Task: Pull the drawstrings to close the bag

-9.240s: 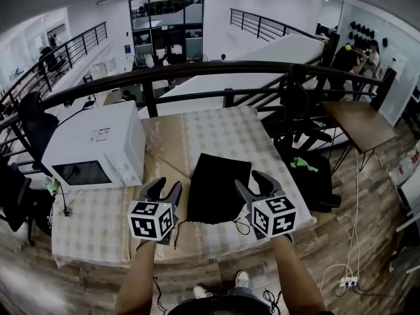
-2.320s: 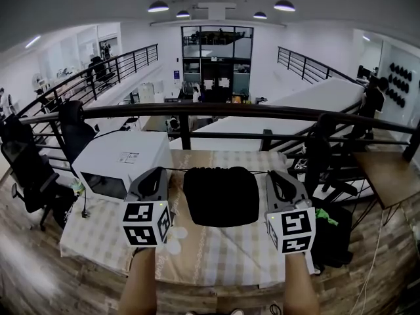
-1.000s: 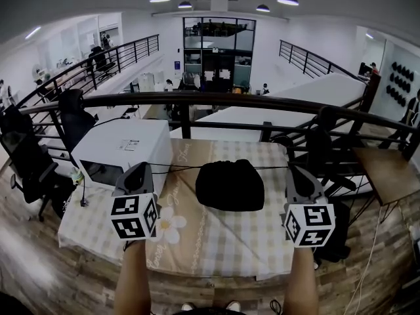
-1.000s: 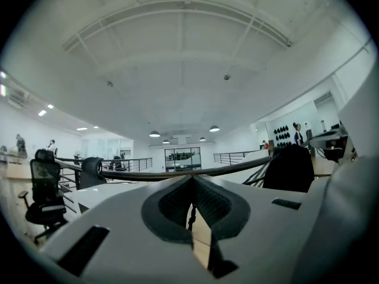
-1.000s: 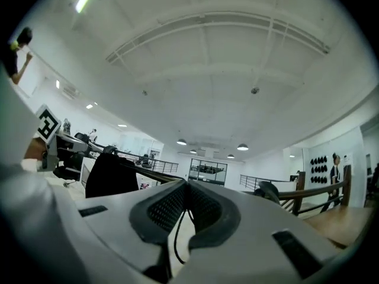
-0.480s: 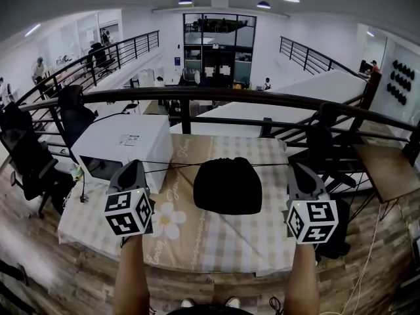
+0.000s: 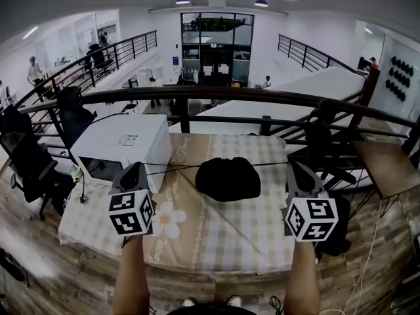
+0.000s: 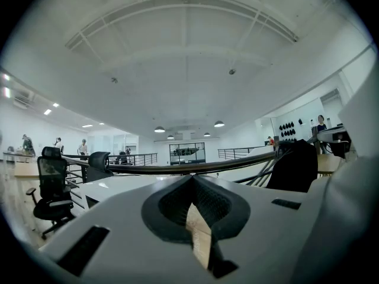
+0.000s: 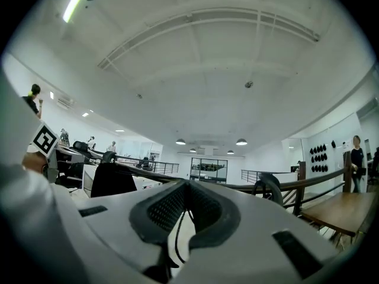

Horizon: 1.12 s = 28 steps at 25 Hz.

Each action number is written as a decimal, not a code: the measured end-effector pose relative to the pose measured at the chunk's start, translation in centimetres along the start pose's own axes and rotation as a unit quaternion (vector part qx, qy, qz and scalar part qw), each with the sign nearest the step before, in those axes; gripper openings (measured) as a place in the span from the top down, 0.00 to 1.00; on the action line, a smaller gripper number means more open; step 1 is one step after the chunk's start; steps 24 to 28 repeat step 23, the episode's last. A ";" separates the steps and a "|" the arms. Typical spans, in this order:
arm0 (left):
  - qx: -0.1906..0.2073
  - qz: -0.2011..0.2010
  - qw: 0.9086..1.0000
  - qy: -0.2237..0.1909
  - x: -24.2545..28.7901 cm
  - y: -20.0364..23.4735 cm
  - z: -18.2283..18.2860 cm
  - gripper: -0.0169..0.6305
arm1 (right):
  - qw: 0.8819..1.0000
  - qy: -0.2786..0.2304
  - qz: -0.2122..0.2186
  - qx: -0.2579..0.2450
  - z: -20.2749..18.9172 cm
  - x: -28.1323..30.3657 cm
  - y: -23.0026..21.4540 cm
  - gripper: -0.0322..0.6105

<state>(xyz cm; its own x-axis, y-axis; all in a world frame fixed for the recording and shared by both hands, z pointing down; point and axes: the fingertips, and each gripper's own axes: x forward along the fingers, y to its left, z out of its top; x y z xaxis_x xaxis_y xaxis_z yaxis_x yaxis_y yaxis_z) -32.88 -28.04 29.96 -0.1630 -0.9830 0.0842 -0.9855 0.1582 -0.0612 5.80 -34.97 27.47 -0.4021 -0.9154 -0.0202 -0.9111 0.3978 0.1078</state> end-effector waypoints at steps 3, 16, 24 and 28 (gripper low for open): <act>0.002 0.000 1.000 0.001 0.0 0.0 0.0 0.93 | 1.000 0.000 -0.001 -0.004 0.0 0.0 0.0 0.90; 0.013 -0.002 1.000 0.004 -0.2 -0.6 0.0 0.93 | 1.000 0.002 -0.006 -0.003 0.0 -0.4 -0.5 0.90; 0.015 -0.004 1.000 0.007 -0.1 -0.2 -0.3 0.93 | 1.000 0.004 -0.008 -0.004 -0.1 -0.3 0.0 0.90; 0.015 -0.004 1.000 0.007 -0.1 -0.2 -0.3 0.93 | 1.000 0.004 -0.008 -0.004 -0.1 -0.3 0.0 0.90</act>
